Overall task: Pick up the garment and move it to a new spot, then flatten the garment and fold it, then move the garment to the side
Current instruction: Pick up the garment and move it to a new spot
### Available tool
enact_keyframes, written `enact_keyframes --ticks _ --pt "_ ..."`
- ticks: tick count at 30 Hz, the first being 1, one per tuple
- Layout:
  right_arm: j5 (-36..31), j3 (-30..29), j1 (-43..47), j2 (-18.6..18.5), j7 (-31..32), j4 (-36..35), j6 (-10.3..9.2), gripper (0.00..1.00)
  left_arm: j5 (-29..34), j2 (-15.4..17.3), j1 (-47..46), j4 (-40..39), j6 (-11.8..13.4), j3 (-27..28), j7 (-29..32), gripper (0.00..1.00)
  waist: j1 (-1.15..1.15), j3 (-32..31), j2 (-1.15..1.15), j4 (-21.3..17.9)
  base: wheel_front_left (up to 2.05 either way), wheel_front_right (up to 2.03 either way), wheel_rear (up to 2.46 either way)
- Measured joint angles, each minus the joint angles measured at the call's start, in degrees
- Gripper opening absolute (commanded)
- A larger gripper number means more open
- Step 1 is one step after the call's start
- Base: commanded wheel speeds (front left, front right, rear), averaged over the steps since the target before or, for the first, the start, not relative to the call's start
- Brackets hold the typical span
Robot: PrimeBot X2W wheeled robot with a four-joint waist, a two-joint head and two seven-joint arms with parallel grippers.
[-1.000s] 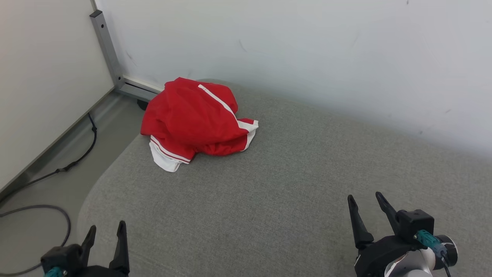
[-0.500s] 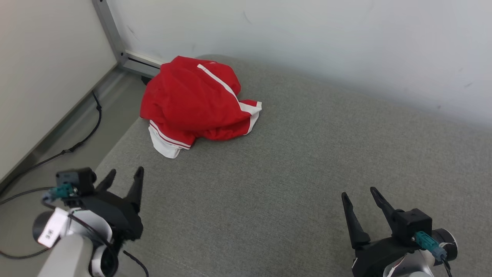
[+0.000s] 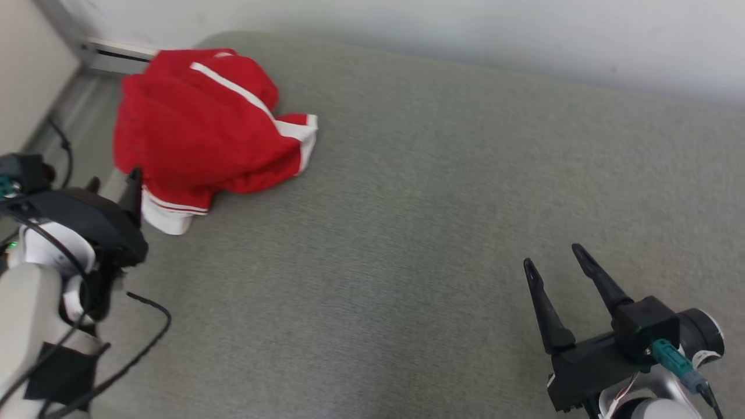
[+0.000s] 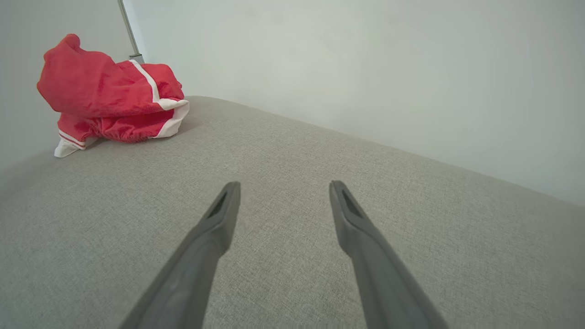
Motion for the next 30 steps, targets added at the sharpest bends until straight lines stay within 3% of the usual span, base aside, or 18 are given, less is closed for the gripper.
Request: enact_keyframes --ticks 10,15,17,18,23,30 --pt "-1.5 0.0 -4.2 -1.3 3.5 -5.3 0.0 1.0 -1.7 4.7 -1.8 4.0 1.4 4.3 1.8 1.0 0.0 7.1 0.0 -7.9 0.0 0.0 0.0" --pt "-1.4 -0.8 -5.2 -1.7 4.2 -6.3 0.0 1.0 -1.7 3.7 -4.4 5.3 1.8 4.4 1.7 1.0 0.0 10.1 0.0 -11.8 0.0 0.0 0.0" --pt "-1.4 -1.5 -5.2 -2.1 4.5 -6.5 0.0 1.0 -1.6 3.1 -5.3 5.9 2.1 3.9 1.4 0.05 0.01 11.2 0.0 -13.0 0.0 0.0 0.0" --pt "-1.4 -1.9 -5.1 -2.3 4.6 -6.6 0.0 1.0 -1.5 2.8 -5.8 6.2 2.1 3.7 0.9 0.0 0.0 11.7 0.0 -13.5 0.0 0.0 0.0" --pt "-1.4 -2.9 -5.1 -2.6 5.1 -6.6 0.0 1.0 -0.1 2.0 -7.7 7.9 2.6 2.6 -0.5 0.0 0.0 13.5 0.01 -15.0 0.0 0.0 0.0" --pt "-1.4 -2.3 -5.2 -1.9 5.5 -5.4 0.0 1.0 1.2 1.3 -7.9 10.3 2.6 2.1 -2.2 0.0 0.0 12.3 0.0 -14.1 0.0 0.0 0.0"
